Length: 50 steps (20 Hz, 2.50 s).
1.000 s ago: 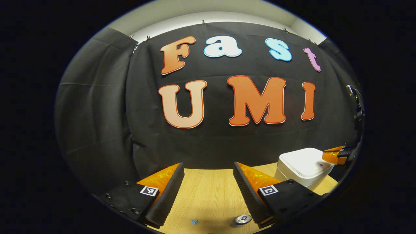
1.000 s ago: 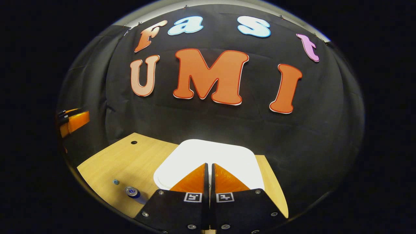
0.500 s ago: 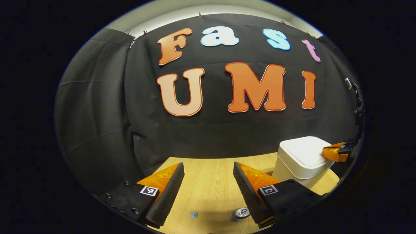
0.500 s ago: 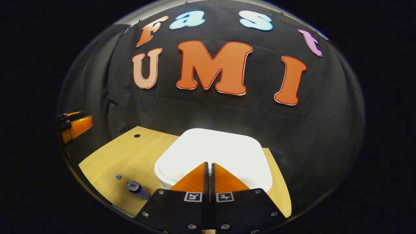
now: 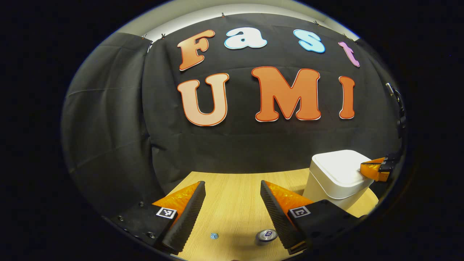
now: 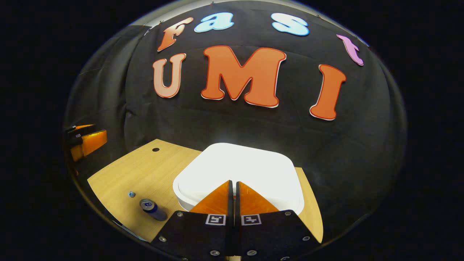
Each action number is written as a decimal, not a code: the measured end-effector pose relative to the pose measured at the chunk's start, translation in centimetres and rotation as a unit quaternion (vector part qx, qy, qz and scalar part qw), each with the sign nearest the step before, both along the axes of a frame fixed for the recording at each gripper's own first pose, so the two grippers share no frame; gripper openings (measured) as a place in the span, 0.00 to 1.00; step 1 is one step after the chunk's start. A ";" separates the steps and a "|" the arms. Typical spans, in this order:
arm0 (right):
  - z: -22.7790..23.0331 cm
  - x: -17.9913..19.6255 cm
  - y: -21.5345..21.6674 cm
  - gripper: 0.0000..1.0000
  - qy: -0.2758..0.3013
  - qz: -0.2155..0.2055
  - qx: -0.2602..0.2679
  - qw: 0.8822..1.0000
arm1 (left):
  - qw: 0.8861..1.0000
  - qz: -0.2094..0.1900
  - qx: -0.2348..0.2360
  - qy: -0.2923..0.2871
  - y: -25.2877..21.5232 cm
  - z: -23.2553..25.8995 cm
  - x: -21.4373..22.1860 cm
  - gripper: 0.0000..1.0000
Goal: Press the lid of the desktop garbage bin to open it, pick up the crumpled paper on the desktop and throw it into the bin, then pick up the pop can on the desktop and drop it into the bin, and finally close the garbage bin lid.
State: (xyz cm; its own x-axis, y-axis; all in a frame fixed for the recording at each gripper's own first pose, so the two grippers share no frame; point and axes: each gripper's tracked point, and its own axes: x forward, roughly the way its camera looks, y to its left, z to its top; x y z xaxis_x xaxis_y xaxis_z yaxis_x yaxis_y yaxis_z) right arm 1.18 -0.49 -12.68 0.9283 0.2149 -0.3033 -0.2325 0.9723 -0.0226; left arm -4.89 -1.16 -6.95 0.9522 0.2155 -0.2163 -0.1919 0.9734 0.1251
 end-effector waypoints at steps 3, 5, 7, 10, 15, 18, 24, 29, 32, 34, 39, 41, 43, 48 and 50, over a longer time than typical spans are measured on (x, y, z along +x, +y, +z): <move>0.0 -0.1 -0.2 0.01 -0.003 0.010 -0.016 1.000 | 1.000 0.012 0.004 -0.006 0.5 0.2 -0.8 1.00; 1.3 -0.1 0.0 0.01 -0.025 0.006 -0.002 1.000 | 1.000 0.015 0.009 -0.015 1.1 0.7 -0.8 0.99; 2.9 0.8 -0.5 0.01 -0.056 -0.018 -0.006 0.998 | 1.000 0.011 0.013 -0.017 1.9 0.7 -0.6 1.00; 4.9 1.6 -1.5 0.04 -0.089 -0.050 -0.010 0.995 | 1.000 0.000 0.013 -0.024 2.9 0.9 0.0 1.00; 9.4 1.8 -0.9 0.28 -0.147 -0.080 -0.006 0.986 | 0.999 -0.026 0.008 -0.030 5.0 0.9 1.4 0.99; 11.5 1.6 0.3 0.53 -0.177 -0.091 -0.007 0.980 | 0.999 -0.040 -0.003 -0.028 6.0 0.5 1.9 1.00; 11.7 0.3 3.5 0.93 -0.177 -0.091 0.011 0.980 | 0.998 -0.052 -0.014 -0.012 8.7 -1.3 2.2 0.99; 10.6 -0.8 7.1 0.99 -0.167 -0.065 0.023 0.984 | 0.997 -0.076 -0.016 0.015 9.3 -3.8 2.4 0.99; 8.5 -1.6 9.8 0.99 -0.137 -0.046 0.047 0.988 | 0.995 -0.090 -0.015 0.043 9.5 -6.2 2.3 0.99; 6.6 -2.4 11.7 0.99 -0.111 -0.036 0.058 0.991 | 0.993 -0.099 -0.013 0.065 9.4 -7.8 1.9 0.99; 2.7 -3.5 13.8 0.99 -0.060 -0.021 0.067 0.996 | 0.986 -0.112 -0.021 0.119 9.5 -12.4 0.6 0.95; 1.4 -3.7 14.6 0.99 -0.044 -0.013 0.066 0.997 | 0.984 -0.113 -0.024 0.134 9.7 -13.7 0.3 1.00; 0.1 -3.9 15.3 0.99 -0.029 -0.002 0.064 0.998 | 0.982 -0.117 -0.028 0.143 9.6 -15.2 0.1 1.00; -4.1 -4.2 18.0 0.99 0.016 0.034 0.062 0.997 | 0.977 -0.143 -0.025 0.157 9.1 -18.5 0.1 1.00; -5.8 -4.2 19.1 0.99 0.035 0.050 0.059 0.996 | 0.974 -0.150 -0.024 0.170 8.8 -20.0 0.1 1.00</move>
State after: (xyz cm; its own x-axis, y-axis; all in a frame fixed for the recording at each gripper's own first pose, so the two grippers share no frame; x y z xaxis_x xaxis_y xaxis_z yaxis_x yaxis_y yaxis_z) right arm -3.01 18.62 -18.48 0.8782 0.3429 -0.3334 -0.3251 0.9393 0.1097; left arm -4.83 7.68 -26.99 0.8421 -0.0804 -0.5333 0.1472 0.9855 0.0839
